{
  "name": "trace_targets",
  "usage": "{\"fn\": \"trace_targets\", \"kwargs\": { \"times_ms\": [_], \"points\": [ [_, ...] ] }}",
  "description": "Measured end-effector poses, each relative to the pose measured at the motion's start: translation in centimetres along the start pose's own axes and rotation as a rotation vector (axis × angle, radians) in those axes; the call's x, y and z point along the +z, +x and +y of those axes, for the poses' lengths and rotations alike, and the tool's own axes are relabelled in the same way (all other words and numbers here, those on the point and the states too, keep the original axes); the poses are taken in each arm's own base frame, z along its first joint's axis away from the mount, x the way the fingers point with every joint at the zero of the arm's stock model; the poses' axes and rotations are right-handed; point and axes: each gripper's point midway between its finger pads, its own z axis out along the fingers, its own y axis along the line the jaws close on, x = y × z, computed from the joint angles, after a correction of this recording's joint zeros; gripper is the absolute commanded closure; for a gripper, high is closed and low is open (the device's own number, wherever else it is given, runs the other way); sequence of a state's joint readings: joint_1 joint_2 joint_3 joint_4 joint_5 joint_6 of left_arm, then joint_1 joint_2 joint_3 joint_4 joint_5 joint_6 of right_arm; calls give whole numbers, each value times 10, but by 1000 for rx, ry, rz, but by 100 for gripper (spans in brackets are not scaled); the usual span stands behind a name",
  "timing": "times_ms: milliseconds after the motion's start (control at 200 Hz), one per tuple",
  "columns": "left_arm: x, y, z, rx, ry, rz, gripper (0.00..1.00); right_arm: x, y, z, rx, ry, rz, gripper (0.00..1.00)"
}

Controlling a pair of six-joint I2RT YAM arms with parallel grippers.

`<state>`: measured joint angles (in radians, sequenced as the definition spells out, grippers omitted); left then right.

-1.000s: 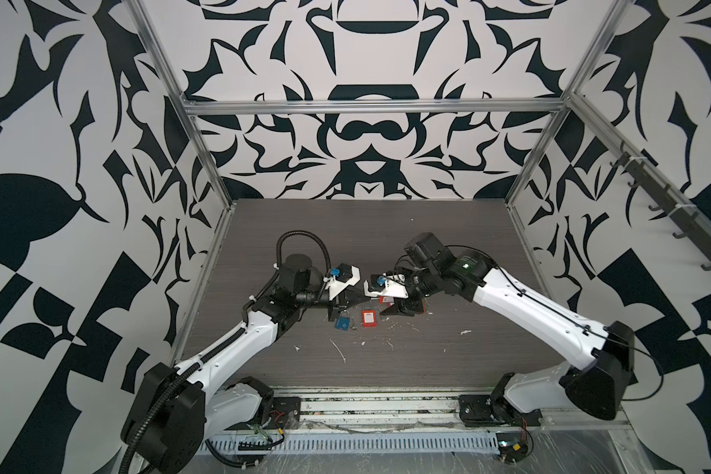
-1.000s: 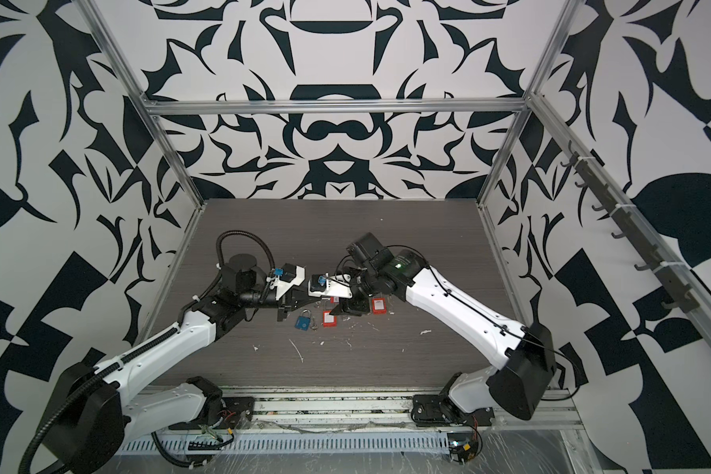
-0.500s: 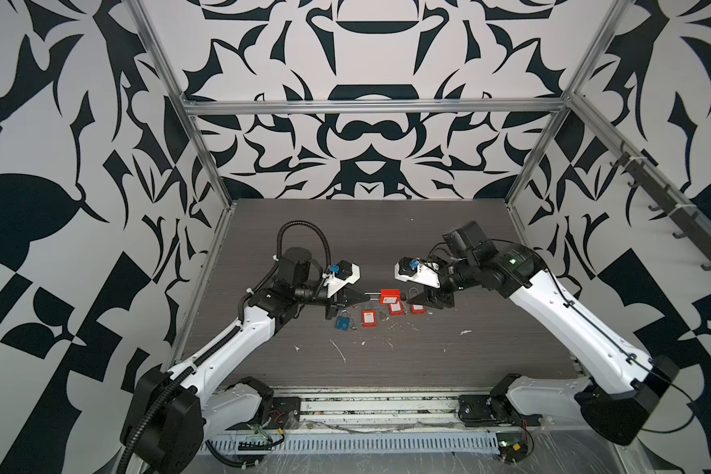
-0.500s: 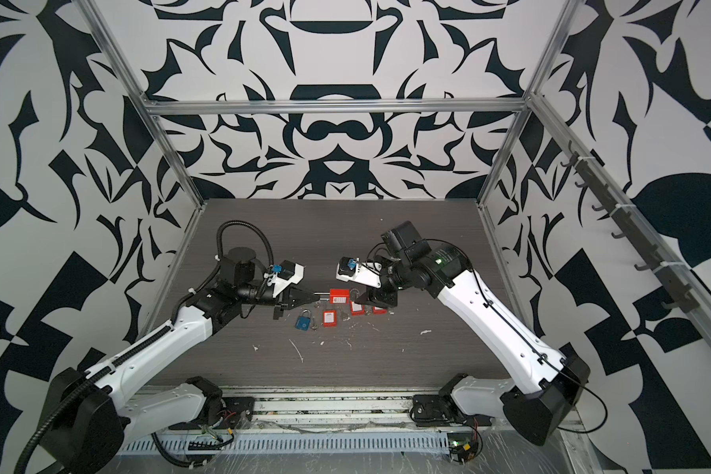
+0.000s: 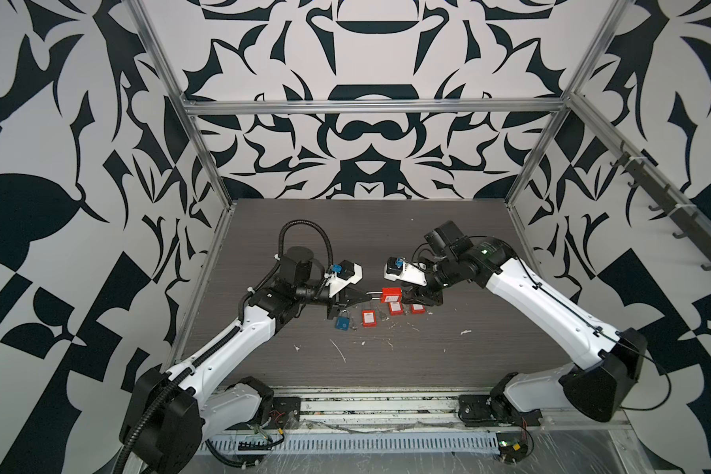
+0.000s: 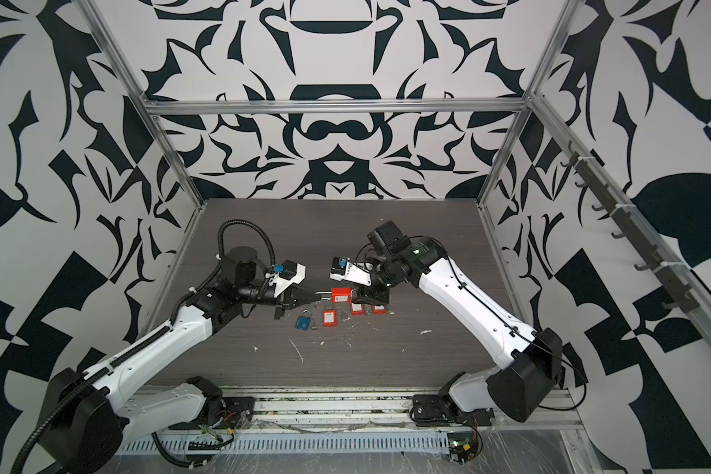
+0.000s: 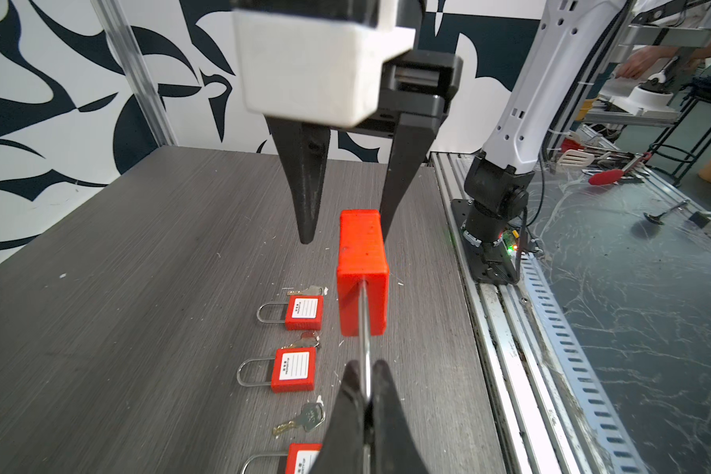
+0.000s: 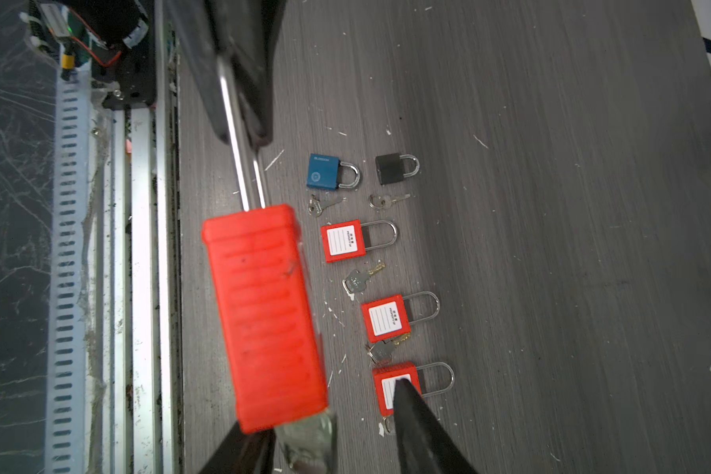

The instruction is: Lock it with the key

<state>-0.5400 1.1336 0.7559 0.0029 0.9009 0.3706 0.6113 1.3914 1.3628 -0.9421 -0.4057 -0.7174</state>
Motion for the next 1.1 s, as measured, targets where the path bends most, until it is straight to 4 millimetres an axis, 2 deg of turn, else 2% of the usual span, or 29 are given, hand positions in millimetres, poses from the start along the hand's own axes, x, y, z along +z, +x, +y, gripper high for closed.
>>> {"fn": "trace_targets", "kwargs": {
  "times_ms": [130,235,415,495,635,815,920,1100],
  "points": [
    [1,1,4,-8,-19,15,100,5,2,-6,3,28,5,51],
    [1,0,4,-11,-22,31,100,8,7,-3,-21,33,-5,50],
    [1,-14,-1,19,8,23,100,7,40,22,-91,11,44,49],
    [1,-18,-1,32,14,17,100,1,46,30,-109,10,53,49],
    [2,-19,-3,37,27,15,100,-17,37,35,-131,41,2,51],
    [5,-17,-8,39,46,21,100,-36,4,26,-131,52,-69,58],
    [7,-17,-11,44,55,22,100,-31,-7,22,-118,16,-81,63],
    [7,-13,-9,31,43,41,100,-16,-2,28,-74,-69,-51,76]
  ]
}}
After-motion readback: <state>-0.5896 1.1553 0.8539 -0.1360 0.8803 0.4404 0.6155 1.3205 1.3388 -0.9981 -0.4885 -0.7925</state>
